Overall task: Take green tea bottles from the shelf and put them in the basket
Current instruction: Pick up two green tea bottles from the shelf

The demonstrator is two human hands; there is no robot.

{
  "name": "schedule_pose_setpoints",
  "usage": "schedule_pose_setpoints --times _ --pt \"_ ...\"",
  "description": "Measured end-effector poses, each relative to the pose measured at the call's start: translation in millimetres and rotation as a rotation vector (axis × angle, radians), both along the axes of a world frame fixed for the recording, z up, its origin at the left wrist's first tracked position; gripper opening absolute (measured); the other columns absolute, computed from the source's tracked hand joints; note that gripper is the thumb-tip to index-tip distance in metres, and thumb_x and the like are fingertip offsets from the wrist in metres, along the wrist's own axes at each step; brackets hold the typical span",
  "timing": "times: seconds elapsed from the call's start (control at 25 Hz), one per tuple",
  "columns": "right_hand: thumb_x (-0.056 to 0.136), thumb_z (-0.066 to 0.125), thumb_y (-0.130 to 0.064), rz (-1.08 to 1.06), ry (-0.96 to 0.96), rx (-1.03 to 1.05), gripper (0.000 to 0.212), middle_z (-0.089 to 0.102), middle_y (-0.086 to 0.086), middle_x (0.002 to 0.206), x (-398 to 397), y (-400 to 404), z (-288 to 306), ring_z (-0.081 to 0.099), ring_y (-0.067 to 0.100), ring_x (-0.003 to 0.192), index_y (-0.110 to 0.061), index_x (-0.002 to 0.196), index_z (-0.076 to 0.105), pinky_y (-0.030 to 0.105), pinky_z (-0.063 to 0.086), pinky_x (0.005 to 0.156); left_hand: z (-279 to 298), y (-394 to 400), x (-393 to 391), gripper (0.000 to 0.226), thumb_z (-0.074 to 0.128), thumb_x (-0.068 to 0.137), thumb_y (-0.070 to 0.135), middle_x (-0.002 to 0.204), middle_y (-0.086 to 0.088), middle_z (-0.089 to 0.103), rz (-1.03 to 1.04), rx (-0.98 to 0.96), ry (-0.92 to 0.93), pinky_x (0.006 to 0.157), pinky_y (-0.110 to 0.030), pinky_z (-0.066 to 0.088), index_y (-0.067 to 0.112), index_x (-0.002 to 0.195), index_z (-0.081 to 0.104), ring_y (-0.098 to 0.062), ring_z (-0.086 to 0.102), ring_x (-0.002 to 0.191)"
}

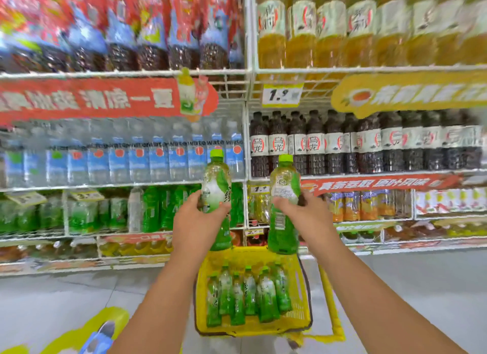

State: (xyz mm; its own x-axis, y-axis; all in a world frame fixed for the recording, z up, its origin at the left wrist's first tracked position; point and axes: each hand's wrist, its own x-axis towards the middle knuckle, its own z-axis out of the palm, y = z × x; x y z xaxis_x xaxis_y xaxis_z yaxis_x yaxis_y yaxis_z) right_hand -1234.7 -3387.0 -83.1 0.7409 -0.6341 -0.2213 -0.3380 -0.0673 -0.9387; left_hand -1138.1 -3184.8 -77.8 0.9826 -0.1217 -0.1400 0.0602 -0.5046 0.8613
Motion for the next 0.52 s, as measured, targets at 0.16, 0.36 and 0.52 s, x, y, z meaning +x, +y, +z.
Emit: schedule_pose_setpoints --times 0.16,0.36,0.52 --pt "0.084 0.080 -0.039 0.040 -0.075 -0.058 0.018 0.075 -0.007 0.087 6.1 12.1 69.1 0.072 0.009 0.078 -0.026 0.095 0.072 0.018 0.048 0.052 63.9 11.4 8.3 0.083 0.076 0.081 0.054 0.140 -0.001 0.058 0.034 -0.095 -0.117 0.098 -0.032 0.042 0.018 0.150 0.047 -0.016 0.054 0.114" --pt "0.083 0.079 -0.046 0.080 -0.149 -0.131 0.025 0.074 -0.008 0.094 16.2 16.6 131.1 0.070 0.009 0.084 -0.029 0.100 0.070 0.026 0.050 0.063 119.0 20.2 14.1 0.063 0.078 0.084 0.046 0.106 0.015 0.058 0.029 -0.194 -0.152 0.074 -0.024 0.040 0.022 0.139 0.056 0.001 0.052 0.085" --pt "0.078 0.082 -0.051 0.145 -0.214 -0.160 0.032 0.077 -0.013 0.093 23.5 7.2 153.0 0.073 0.009 0.085 -0.031 0.102 0.073 0.037 0.061 0.078 149.9 14.3 9.8 0.057 0.080 0.083 0.042 0.103 0.017 0.056 0.068 -0.249 -0.185 0.086 -0.026 0.041 0.025 0.133 0.057 -0.005 0.055 0.096"
